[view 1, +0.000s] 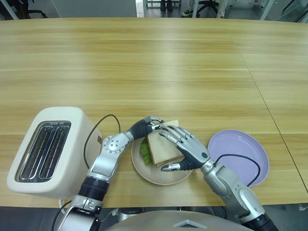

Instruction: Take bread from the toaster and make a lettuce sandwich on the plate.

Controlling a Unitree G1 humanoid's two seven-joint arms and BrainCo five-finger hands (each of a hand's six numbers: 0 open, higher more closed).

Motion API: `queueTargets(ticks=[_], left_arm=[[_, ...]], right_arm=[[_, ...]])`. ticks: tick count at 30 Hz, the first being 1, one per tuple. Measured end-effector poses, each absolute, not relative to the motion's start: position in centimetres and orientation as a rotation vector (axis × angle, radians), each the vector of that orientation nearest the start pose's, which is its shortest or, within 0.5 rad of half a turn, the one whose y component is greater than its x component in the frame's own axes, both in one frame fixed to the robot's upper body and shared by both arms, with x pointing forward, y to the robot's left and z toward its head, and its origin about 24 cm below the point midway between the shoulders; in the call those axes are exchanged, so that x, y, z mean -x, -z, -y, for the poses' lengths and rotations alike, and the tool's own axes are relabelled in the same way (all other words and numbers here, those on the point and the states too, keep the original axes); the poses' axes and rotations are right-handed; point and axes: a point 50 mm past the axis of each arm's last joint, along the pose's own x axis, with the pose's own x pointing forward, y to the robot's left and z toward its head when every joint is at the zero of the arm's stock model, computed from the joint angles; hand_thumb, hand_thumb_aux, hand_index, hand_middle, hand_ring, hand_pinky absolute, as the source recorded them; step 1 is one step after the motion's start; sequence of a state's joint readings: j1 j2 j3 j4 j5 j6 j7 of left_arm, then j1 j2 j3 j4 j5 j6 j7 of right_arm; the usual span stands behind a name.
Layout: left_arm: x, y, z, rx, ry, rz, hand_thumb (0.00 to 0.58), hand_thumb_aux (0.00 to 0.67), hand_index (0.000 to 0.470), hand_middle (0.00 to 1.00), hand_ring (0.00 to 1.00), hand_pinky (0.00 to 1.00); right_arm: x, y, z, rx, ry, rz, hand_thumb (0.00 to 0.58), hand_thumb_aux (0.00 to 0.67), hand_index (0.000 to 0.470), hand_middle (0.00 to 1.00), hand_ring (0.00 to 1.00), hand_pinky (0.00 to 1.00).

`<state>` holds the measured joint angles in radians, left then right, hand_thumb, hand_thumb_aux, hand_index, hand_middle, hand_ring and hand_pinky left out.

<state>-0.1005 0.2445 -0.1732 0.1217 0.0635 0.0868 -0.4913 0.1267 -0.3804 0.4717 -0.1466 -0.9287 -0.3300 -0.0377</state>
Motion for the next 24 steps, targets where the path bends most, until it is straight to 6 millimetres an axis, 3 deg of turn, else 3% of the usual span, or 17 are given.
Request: queueTargets(ticks=[15, 24], left_arm=[[-26.5, -2.1, -13.4, -0.297, 0.608, -0.191, 0.58, 0.67, 0.46, 1.0, 1.0, 1.0], [-26.5, -2.1, -13.3, -0.408, 0.592, -0.16, 0.58, 0.67, 0.46, 1.0, 1.0, 1.0]], right_arm=[[-18.4, -2.8, 8.5, 1.085, -0.696, 0.434, 0.0, 0.0, 0.0, 0.0, 0.0, 0.0], [-18.5, -2.4, 8.5, 1.07, -0.712, 0.409, 0.0, 0.0, 0.0, 0.0, 0.0, 0.0]])
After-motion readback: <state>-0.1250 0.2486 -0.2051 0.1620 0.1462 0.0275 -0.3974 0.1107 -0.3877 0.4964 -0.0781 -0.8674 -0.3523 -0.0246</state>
